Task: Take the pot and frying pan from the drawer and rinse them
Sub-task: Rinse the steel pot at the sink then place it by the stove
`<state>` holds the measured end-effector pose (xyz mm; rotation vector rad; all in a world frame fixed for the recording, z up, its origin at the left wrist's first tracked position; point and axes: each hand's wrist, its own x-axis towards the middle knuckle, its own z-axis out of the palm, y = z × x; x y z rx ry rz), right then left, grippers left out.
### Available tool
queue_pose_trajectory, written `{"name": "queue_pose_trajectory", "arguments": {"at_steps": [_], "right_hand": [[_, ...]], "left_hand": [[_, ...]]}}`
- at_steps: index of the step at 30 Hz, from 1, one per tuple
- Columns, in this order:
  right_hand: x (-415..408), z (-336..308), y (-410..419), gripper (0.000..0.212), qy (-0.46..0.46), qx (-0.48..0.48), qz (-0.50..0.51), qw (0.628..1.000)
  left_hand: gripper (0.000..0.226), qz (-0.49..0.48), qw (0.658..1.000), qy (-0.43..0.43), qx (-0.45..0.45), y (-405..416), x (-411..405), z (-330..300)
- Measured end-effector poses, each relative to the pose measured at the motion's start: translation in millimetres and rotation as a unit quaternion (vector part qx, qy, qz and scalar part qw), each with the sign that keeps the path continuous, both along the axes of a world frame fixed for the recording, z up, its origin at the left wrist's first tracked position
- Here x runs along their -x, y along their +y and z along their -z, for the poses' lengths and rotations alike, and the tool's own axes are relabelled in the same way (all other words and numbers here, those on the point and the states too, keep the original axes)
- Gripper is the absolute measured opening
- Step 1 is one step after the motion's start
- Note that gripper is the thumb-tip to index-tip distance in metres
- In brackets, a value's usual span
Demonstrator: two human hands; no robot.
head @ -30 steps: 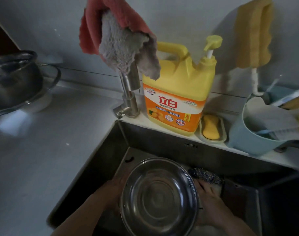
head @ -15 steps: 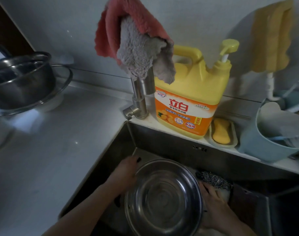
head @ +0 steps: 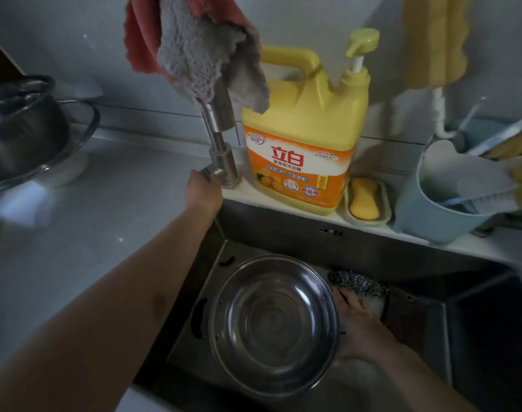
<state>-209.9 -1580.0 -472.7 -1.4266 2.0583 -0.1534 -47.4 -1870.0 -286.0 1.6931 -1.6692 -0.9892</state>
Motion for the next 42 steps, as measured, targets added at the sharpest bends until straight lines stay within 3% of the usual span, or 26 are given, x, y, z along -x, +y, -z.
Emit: {"name": "queue_pose_trajectory", "arguments": {"at_steps": [23, 26, 31, 34, 35, 37, 38, 40, 42], "right_hand": [[-0.4, -0.5, -0.1, 0.151, -0.003, 0.011, 0.000, 1.000], [-0.4, -1.7, 0.0, 0.149, -0.002, 0.015, -0.005, 1.000], [-0.3, -4.2, -0.7, 0.148, -0.007, 0.012, -0.001, 1.000], [0.1, -6.1, -0.7, 0.146, -0.007, 0.011, -0.004, 1.000], [0.4, -7.2, -0.6, 0.144, -0.008, 0.012, -0.007, 1.000], [2.3, -8.9, -0.6, 0.144, -0.014, 0.014, -0.017, 1.000], [3.7, -9.5, -0.5, 0.144, -0.020, 0.013, -0.021, 0.999], [7.1, -10.2, -0.5, 0.145, -0.037, 0.009, -0.026, 0.999], [11.2, -8.6, -0.4, 0.148, -0.056, 0.006, -0.033, 0.998]], "left_hand": [[0.034, 0.041, 0.994, -0.094, 0.042, -10.4, -10.2, 2.3], [0.033, 0.043, 0.995, -0.086, 0.042, -9.2, -10.7, 2.6], [0.031, 0.052, 0.998, 0.013, 0.013, 6.3, -20.9, 5.4], [0.023, 0.117, 0.992, -0.042, 0.032, 35.4, -40.7, 25.2], [0.022, 0.153, 0.985, -0.069, 0.025, 47.7, -54.1, 38.4], [0.050, 0.258, 0.956, -0.135, -0.039, 70.1, -87.8, 65.3], [0.072, 0.334, 0.921, -0.187, -0.068, 76.6, -106.2, 82.5], [0.111, 0.448, 0.821, -0.338, -0.105, 85.5, -136.3, 115.3], [0.122, 0.455, 0.759, -0.451, -0.117, 89.7, -150.0, 139.5]]}}
